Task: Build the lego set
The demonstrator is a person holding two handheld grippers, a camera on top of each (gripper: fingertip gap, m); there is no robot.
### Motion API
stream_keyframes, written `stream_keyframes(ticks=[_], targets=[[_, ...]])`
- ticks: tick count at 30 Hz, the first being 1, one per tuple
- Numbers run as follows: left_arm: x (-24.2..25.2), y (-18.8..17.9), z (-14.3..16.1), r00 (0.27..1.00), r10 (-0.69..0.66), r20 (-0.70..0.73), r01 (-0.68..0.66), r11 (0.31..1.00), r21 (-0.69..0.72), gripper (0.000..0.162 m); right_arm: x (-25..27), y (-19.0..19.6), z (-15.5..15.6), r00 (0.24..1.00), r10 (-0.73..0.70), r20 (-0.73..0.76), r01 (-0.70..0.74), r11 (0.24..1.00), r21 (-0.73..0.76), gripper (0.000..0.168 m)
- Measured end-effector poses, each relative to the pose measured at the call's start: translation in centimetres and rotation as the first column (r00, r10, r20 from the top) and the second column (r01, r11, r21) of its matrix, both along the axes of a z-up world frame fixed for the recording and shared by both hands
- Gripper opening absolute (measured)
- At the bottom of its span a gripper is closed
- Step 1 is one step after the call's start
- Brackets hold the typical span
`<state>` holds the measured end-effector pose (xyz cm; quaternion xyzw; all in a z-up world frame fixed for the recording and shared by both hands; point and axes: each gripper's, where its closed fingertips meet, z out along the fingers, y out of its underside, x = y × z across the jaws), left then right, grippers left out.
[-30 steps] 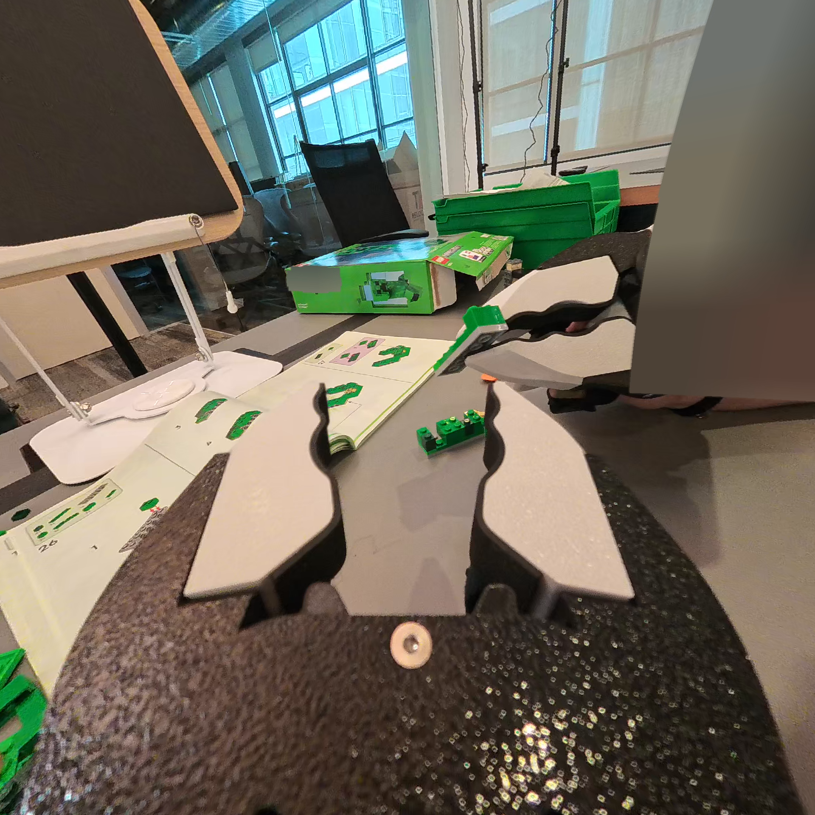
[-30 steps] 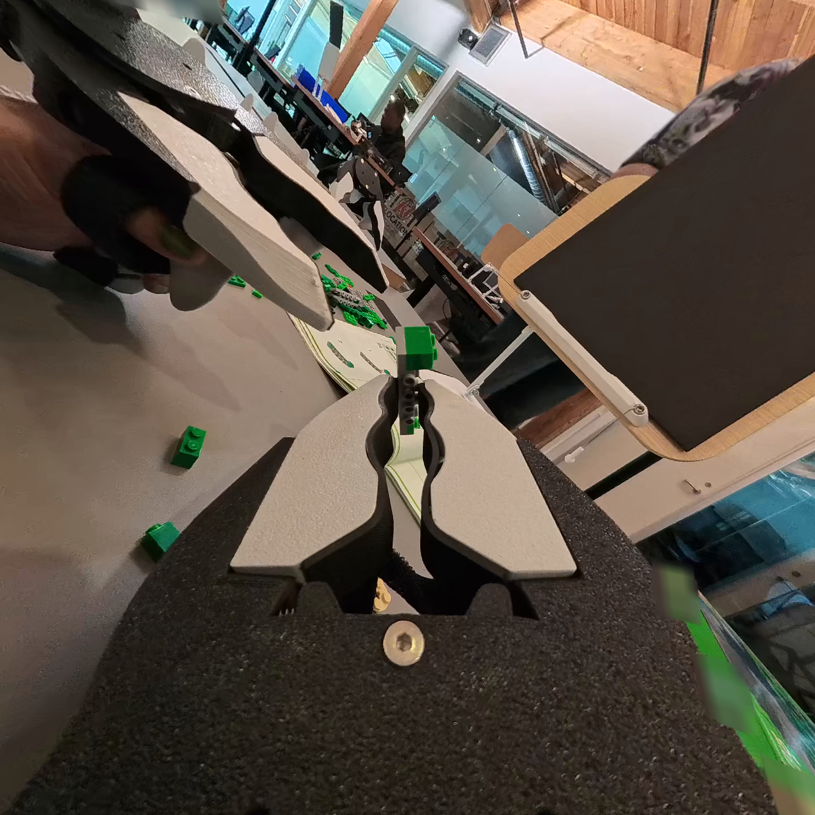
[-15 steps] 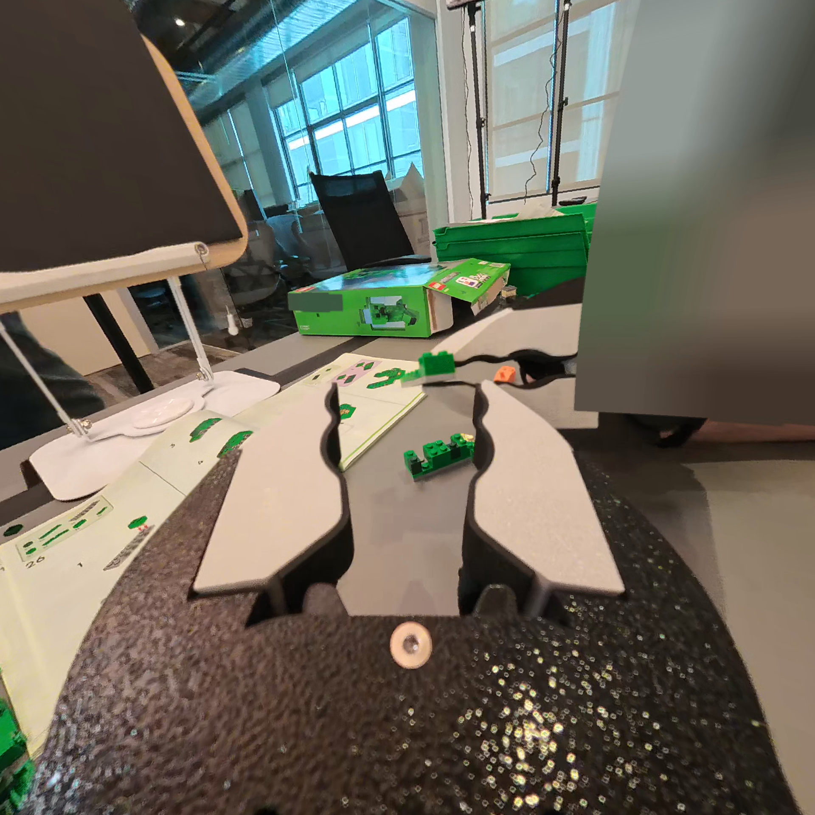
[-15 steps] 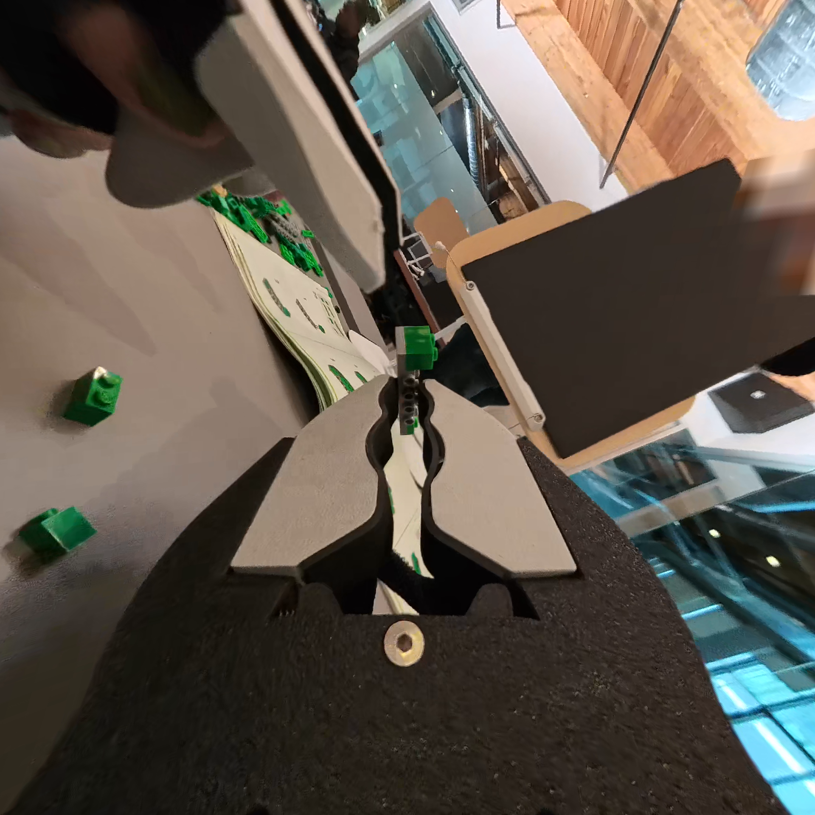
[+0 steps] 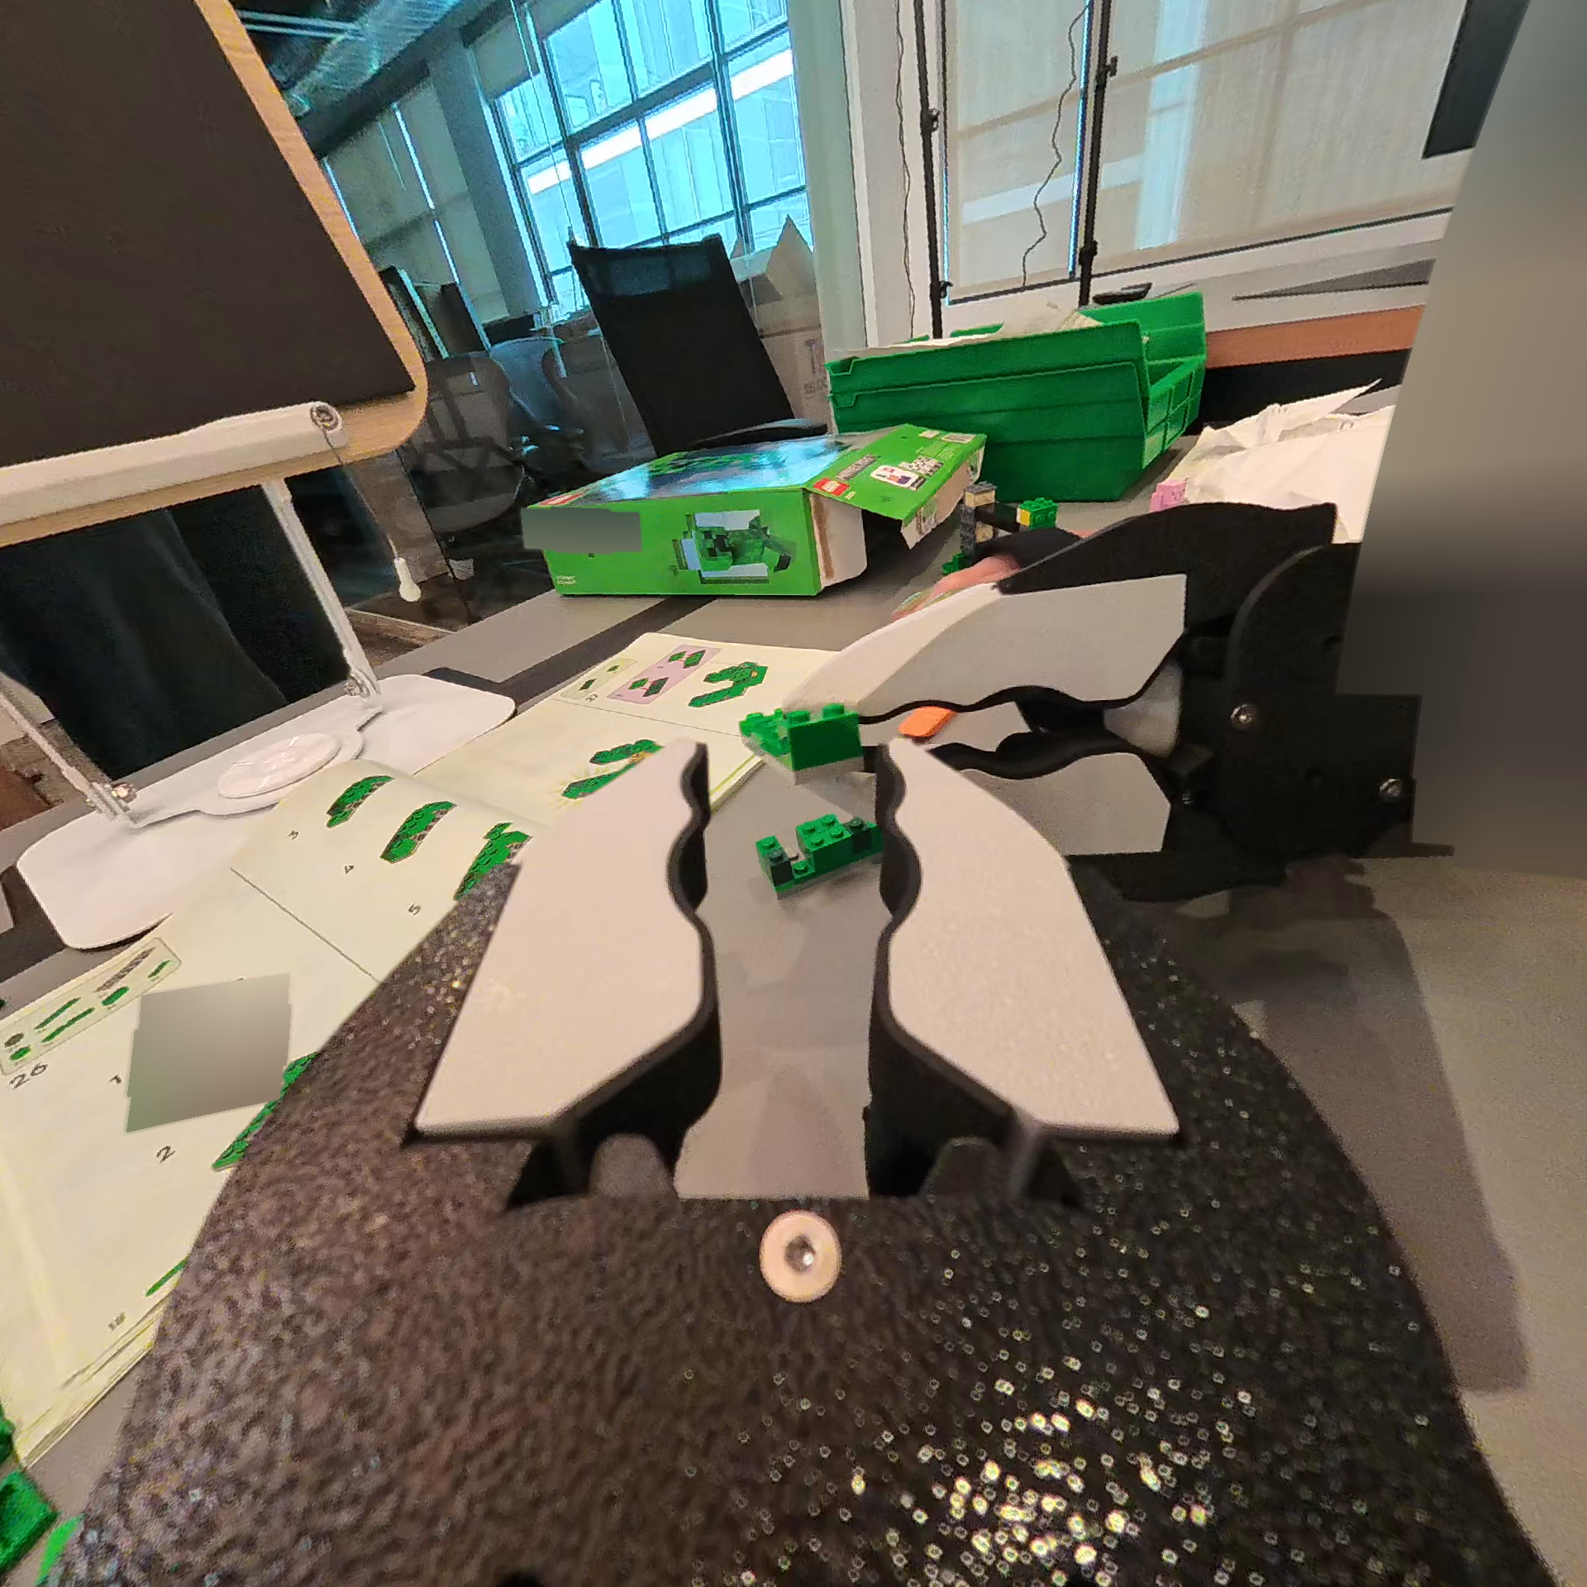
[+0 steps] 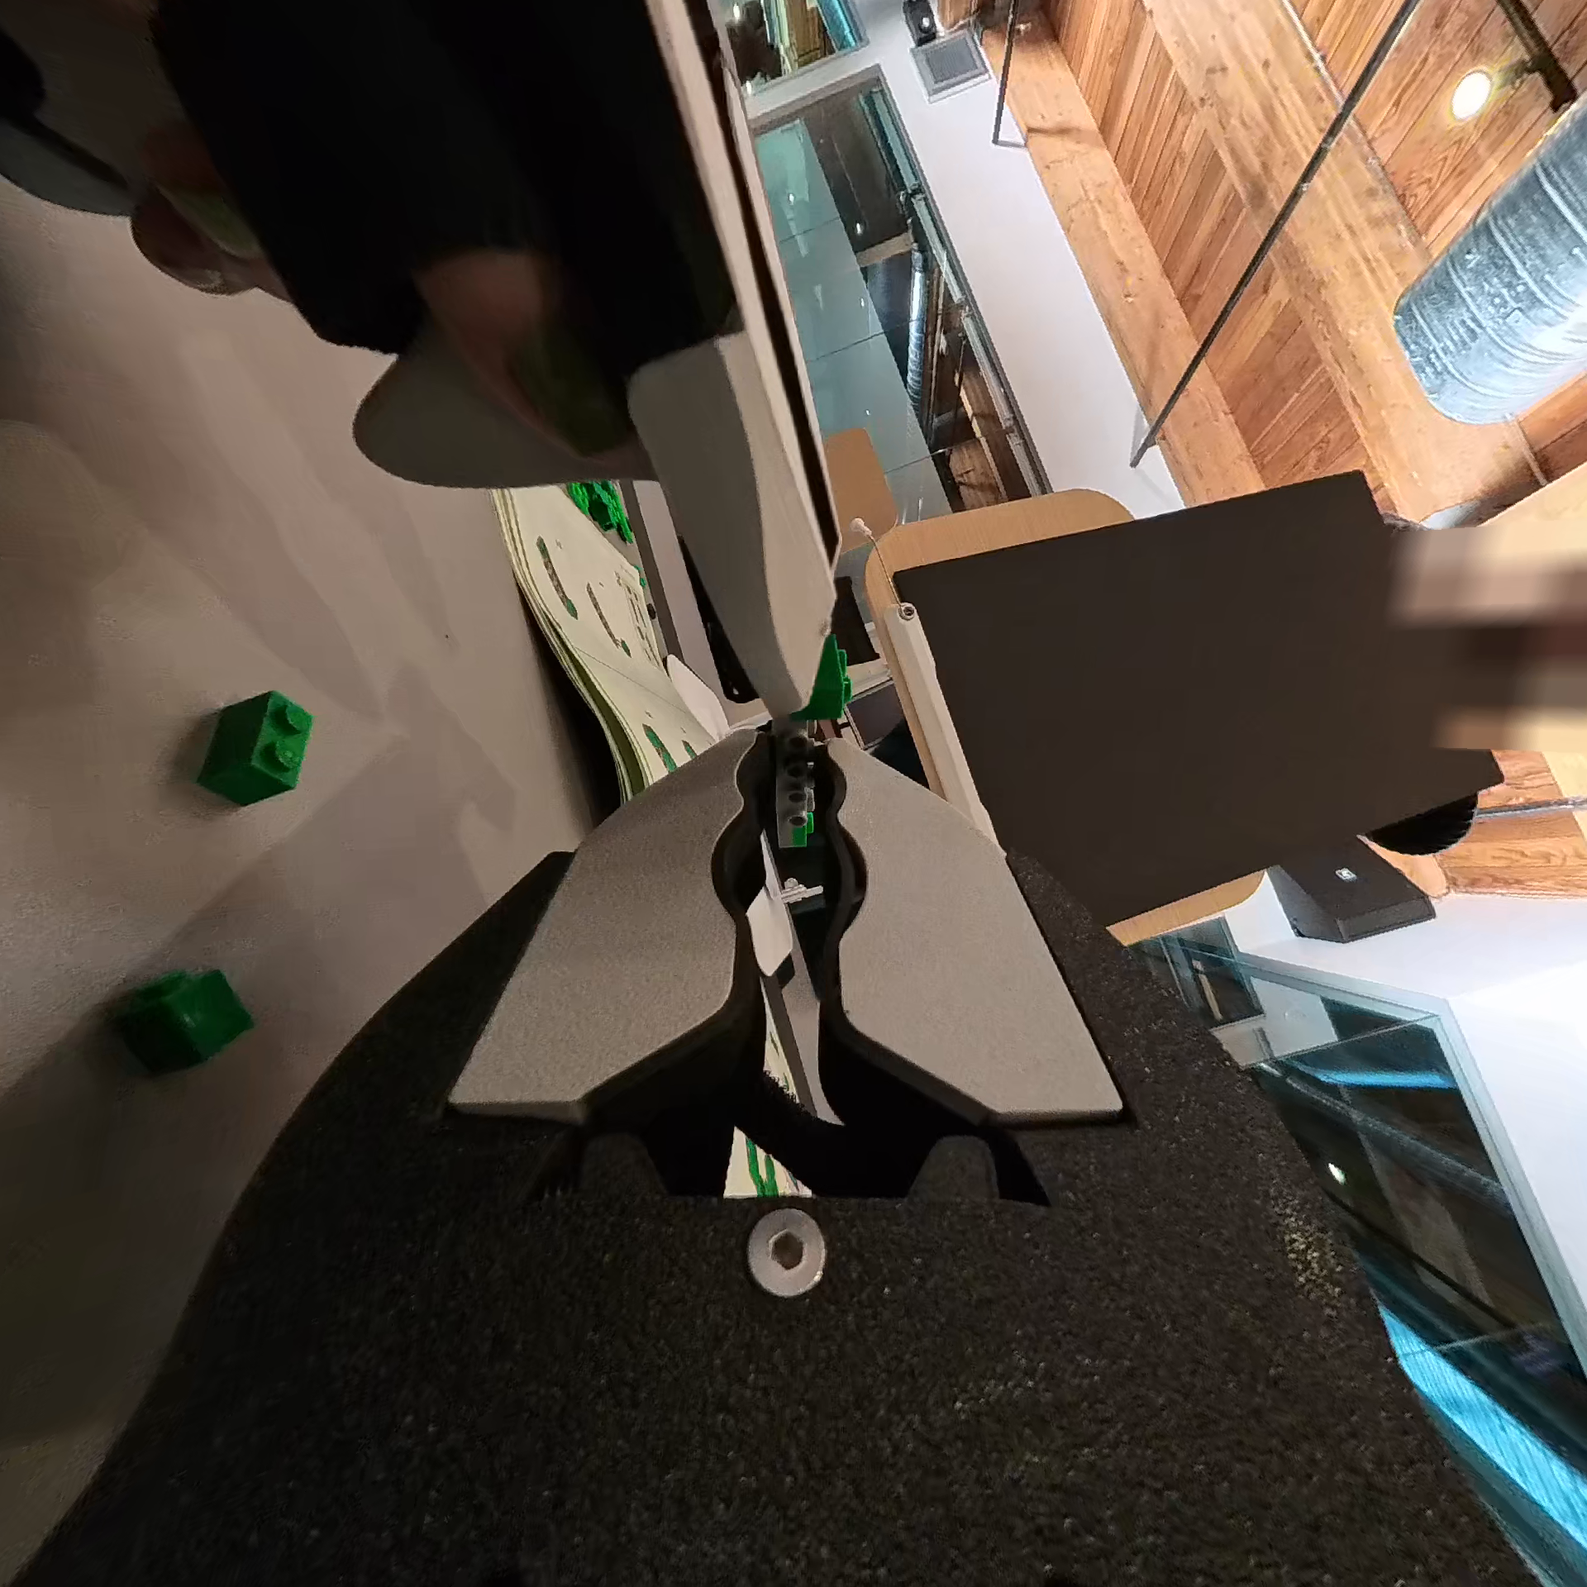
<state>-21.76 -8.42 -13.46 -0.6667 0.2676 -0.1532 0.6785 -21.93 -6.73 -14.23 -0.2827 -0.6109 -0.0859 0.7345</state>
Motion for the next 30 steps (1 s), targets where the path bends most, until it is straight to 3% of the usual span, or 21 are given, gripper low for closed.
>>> stream_keyframes(ticks=[10,20,26,30], targets=[[0.5,-0.2,-0.3,0.999,-0.032,-0.023,0.032,0.999,-0.006,0.020,-0.2,-0.2,-0.2,1.000,-0.001,0.022,0.000,1.000,0.029,0.008],[0.1,-0.1,-0.3,1.000,-0.023,-0.020,0.023,1.000,-0.015,0.017,-0.1,-0.1,0.0,1.000,-0.001,0.007,0.001,1.000,0.022,0.009],[-0.8,-0.2,0.2,0.995,-0.072,0.064,0.074,0.997,-0.036,0.017,0.3,1.2,-0.8,1.000,-0.010,0.029,0.013,0.997,-0.083,0.038],[-0.2,-0.7,0.0,0.985,-0.150,0.084,0.156,0.985,-0.069,0.017,0.3,1.4,-1.3,0.998,-0.006,0.059,0.011,0.996,-0.083,0.038]])
